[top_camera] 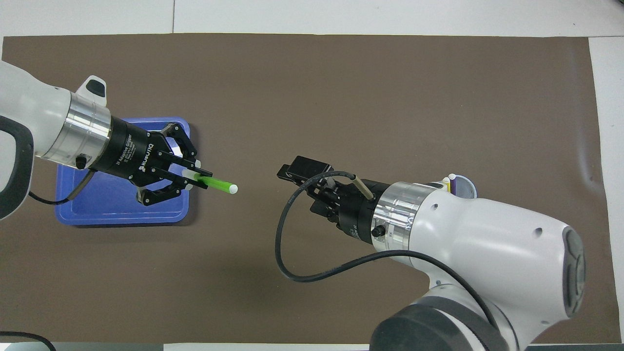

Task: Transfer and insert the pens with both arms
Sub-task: 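Lift the green pen with the left gripper while the right gripper approaches, then grasp the green pen with the right gripper and open the left gripper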

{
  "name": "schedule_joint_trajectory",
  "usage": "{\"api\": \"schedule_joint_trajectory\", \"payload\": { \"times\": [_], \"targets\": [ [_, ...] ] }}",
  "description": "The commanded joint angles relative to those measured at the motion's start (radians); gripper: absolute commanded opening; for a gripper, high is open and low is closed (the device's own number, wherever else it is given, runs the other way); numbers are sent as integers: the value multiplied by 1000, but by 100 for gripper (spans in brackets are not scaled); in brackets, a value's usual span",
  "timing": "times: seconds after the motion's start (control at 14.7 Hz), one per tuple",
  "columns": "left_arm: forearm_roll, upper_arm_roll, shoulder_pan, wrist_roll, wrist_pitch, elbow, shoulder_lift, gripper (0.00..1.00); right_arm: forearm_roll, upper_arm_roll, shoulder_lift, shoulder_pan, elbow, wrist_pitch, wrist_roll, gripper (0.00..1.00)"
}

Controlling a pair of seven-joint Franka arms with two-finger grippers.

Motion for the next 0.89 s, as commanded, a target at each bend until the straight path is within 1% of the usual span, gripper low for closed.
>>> {"api": "schedule_joint_trajectory", "payload": {
  "times": [0.0,0.2,0.34,0.41,0.55,0.68,0.82],
  "targets": [
    [-73,11,-57,-85,98,-117,-69,0,20,-1,-2,-2,-9,16,-2,100],
    [-147,11,-75,-99,157,-199,-108,0,20,-1,-2,-1,-9,18,1,100],
    [-159,11,-112,-160,204,-204,-111,0,20,-1,5,4,-9,22,-9,100],
    [-161,11,-121,-180,232,-207,-111,0,20,-1,20,14,-6,28,-12,100],
    [-161,11,-141,-191,244,-209,-111,0,19,-1,38,56,-4,82,-14,100],
    [-175,11,-141,-189,244,-209,-111,0,14,-3,38,62,-7,79,-22,96],
    [-178,11,-141,-189,244,-212,-111,0,8,-3,37,61,-7,70,-40,84]
  ]
}}
